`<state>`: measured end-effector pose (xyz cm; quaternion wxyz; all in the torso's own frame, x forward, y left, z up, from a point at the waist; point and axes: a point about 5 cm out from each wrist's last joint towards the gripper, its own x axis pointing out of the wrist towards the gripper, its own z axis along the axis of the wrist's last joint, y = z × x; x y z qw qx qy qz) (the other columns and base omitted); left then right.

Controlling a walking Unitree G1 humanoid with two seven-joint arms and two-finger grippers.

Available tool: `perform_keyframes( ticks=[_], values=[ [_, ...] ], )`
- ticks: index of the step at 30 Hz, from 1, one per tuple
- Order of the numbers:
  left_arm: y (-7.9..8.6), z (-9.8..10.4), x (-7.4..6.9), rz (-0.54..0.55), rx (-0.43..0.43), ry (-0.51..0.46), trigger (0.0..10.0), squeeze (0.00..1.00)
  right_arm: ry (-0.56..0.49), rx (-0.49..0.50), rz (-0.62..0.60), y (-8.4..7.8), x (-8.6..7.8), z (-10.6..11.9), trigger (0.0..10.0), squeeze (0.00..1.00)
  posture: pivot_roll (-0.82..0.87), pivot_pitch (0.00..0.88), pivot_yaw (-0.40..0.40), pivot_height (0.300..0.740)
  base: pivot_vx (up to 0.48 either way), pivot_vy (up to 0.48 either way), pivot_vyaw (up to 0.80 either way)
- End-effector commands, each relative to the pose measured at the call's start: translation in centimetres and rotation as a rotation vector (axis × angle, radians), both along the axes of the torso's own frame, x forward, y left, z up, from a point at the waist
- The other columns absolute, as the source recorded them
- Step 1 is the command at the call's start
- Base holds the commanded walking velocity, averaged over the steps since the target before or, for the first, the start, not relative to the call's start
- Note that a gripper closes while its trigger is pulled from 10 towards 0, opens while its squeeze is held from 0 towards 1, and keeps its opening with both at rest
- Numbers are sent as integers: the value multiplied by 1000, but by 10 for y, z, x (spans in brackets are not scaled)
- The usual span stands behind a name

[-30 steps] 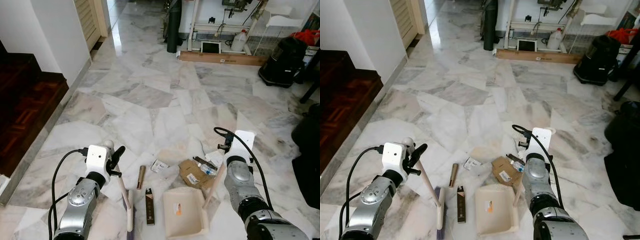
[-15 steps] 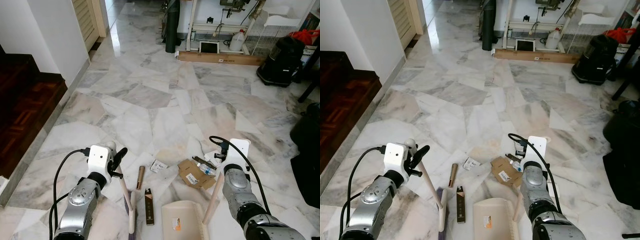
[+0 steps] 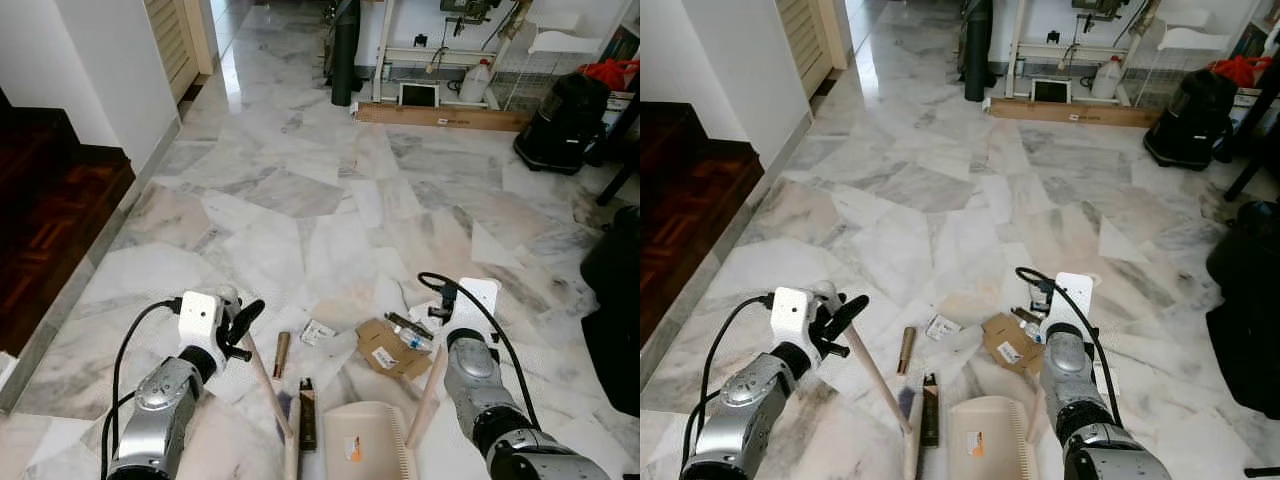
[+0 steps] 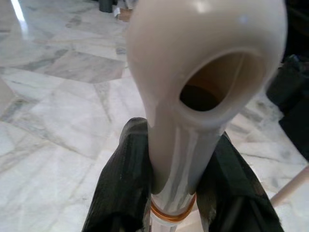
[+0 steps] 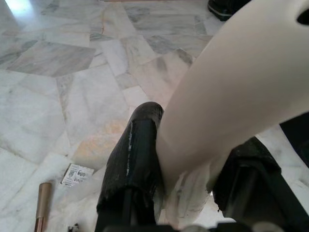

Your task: Sweep floor

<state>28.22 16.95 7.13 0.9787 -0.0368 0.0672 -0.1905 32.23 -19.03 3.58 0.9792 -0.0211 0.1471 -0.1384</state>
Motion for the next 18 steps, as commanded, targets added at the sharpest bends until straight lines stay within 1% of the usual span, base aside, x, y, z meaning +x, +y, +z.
perform_keyframes(
  ticks=[1,5,12,13,17,18],
  values=[
    [-2,-2,-4,-33,-42,28,10000,0,46,-4,0,2,-6,-9,10000,0,30,87,-26,740,0,0,0],
    [-3,4,-3,-64,-101,34,10000,0,42,-3,-4,3,-5,-8,10000,0,34,89,-25,740,0,0,0],
    [-5,12,-2,-92,-167,36,10000,0,42,-4,-13,3,-5,-8,10000,0,37,90,-23,740,0,0,0],
    [-5,15,-1,-95,-193,34,10000,0,41,-4,-15,3,-5,-8,10000,0,38,91,-23,740,0,0,0],
    [-7,23,-1,-124,-252,37,10000,0,42,-4,-21,3,-5,-8,10000,0,41,90,-22,740,0,0,0],
    [-7,23,-1,-124,-252,37,10000,0,42,-4,-21,3,-5,-8,10000,0,41,90,-22,740,0,0,0]
  ],
)
